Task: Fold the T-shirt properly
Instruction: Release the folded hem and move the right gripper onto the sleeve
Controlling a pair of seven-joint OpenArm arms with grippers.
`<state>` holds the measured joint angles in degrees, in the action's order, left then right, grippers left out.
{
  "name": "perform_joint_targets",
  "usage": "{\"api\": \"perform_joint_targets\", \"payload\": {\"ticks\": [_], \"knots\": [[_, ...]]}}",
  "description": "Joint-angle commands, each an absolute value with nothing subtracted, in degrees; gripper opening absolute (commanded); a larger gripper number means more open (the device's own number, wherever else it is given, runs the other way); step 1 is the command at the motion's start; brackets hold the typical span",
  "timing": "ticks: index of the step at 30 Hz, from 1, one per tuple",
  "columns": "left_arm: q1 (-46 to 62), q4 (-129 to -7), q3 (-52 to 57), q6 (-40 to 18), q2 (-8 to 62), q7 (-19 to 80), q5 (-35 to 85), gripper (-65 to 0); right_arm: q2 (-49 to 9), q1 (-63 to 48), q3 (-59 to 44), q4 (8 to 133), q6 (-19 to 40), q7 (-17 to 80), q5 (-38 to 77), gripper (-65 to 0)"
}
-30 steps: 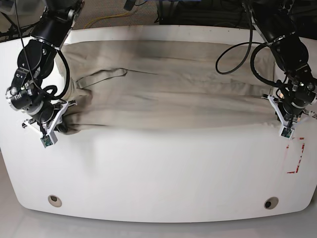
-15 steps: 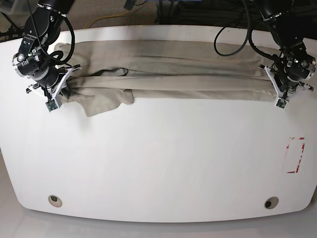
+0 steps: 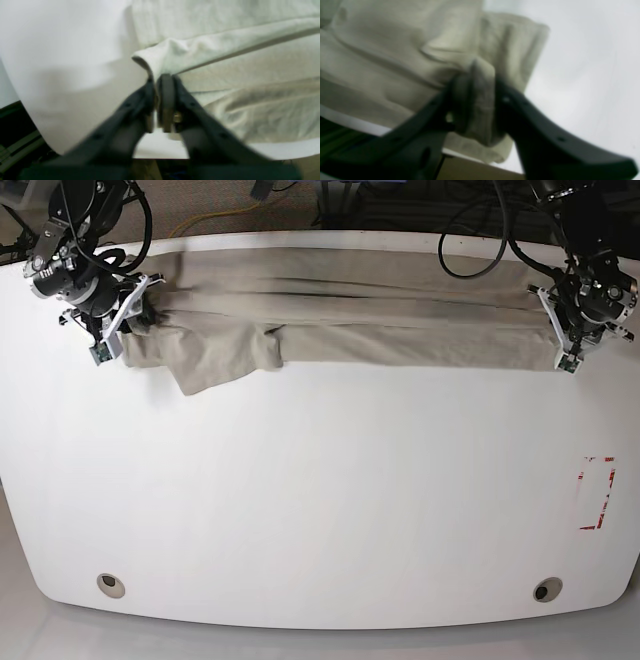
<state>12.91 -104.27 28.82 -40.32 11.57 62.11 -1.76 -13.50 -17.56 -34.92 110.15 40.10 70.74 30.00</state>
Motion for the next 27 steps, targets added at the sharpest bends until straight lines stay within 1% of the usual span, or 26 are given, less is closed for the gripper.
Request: {"api": "perform_joint_targets", "payload": {"ticks": [1,3,4,5,6,12,14,17,20,27], "knots": [[13.1,-103.1,29.0,-40.0,12.4,62.1,-2.3,-45.7,-14.5,-17.9,-37.6,111.2,40.0,69.8,29.8,-30.0],[13.1,-102.6,29.0,-40.0,12.4,62.1,-2.3,-37.6,-14.5,-17.9,-40.7,111.3,40.0,69.9,30.1,-23.1],[13.1,-102.8,29.0,-40.0,12.4,62.1,-2.3,-34.3,-14.5,-17.9,-42.2,111.5,40.0,70.0,30.2,-21.1],[13.1,-103.0,29.1,-40.0,12.4,62.1,-2.2,-31.4,-14.5,-17.9,-43.2,111.7,40.0,70.0,30.6,-20.3],[13.1,-103.4,29.3,-40.0,12.4,62.1,-2.2,-30.1,-14.5,-17.7,-43.9,112.0,40.0,70.0,31.5,-20.6],[13.1,-109.5,29.3,-40.0,12.2,62.2,-2.2,-29.6,-15.2,-15.5,-45.1,112.0,40.0,70.0,40.7,-20.5],[13.0,-110.6,29.3,-40.0,12.0,62.7,-2.2,-29.7,-15.2,-14.2,-44.9,111.9,40.0,70.1,41.3,-20.5],[11.8,-111.2,29.0,-40.0,11.9,65.5,-2.2,-29.7,-15.1,-10.0,-40.2,110.4,40.0,70.1,40.1,-20.5],[10.1,-110.8,28.8,-40.0,11.6,67.0,-2.2,-29.7,-14.9,-5.0,-34.7,105.5,40.0,70.6,36.0,-20.5],[10.0,-110.7,24.9,-40.0,10.2,66.8,-2.8,-29.9,-14.5,2.9,-29.1,93.7,40.0,70.6,29.8,-20.5]]}}
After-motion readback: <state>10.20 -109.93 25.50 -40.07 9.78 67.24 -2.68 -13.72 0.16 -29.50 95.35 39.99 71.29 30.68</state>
